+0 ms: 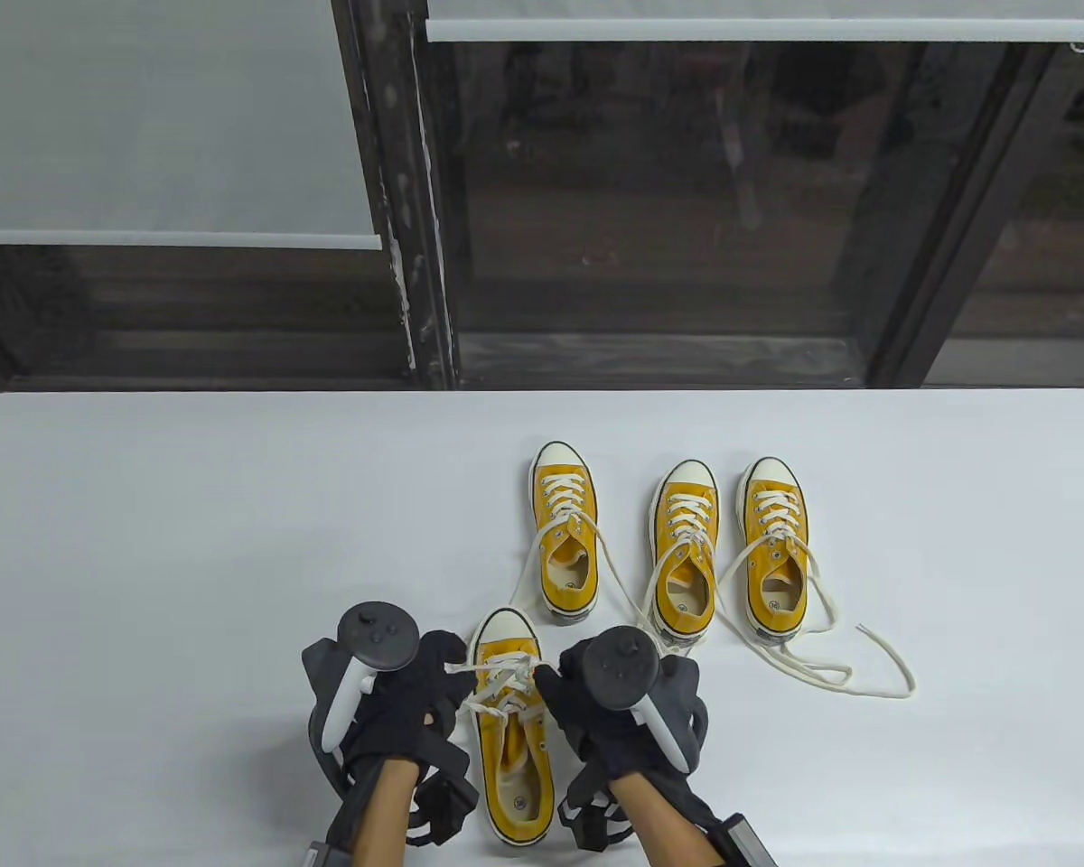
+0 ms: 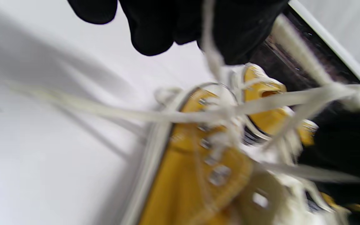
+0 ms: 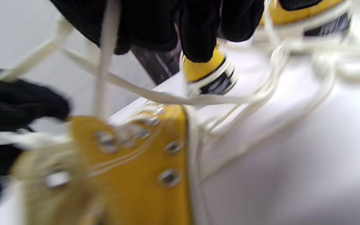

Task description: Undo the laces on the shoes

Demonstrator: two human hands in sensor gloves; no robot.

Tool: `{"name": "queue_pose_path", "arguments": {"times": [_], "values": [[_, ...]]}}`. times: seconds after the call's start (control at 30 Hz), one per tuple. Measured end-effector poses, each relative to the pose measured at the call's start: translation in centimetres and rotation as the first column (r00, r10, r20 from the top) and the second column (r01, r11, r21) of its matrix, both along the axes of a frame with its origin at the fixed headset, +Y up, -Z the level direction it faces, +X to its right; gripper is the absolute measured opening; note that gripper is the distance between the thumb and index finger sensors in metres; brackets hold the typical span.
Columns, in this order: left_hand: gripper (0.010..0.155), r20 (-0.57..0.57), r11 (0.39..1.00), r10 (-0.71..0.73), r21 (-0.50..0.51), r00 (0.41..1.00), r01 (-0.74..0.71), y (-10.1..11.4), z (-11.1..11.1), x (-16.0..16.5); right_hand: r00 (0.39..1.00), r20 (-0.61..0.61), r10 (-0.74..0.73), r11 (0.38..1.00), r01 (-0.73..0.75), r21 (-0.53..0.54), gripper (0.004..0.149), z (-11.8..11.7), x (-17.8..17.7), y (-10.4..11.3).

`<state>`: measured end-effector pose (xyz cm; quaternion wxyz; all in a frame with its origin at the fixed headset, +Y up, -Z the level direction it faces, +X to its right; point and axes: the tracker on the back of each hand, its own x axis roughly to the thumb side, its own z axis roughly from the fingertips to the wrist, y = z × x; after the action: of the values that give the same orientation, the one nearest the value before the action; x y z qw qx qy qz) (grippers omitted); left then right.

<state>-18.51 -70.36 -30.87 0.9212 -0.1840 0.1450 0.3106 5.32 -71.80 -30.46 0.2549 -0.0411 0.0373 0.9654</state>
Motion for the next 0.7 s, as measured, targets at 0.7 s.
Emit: {"name": "queue_pose_path", "arguments": {"times": [0.7], "values": [[0.046,-0.418,0.957,0.257,-0.013,0.871,-0.288,3.4,2.2,-11.5,0.733,0.153,-0.663,0.719,0.68,-0.144,0.038,-1.3,12.2,3.8]]}}
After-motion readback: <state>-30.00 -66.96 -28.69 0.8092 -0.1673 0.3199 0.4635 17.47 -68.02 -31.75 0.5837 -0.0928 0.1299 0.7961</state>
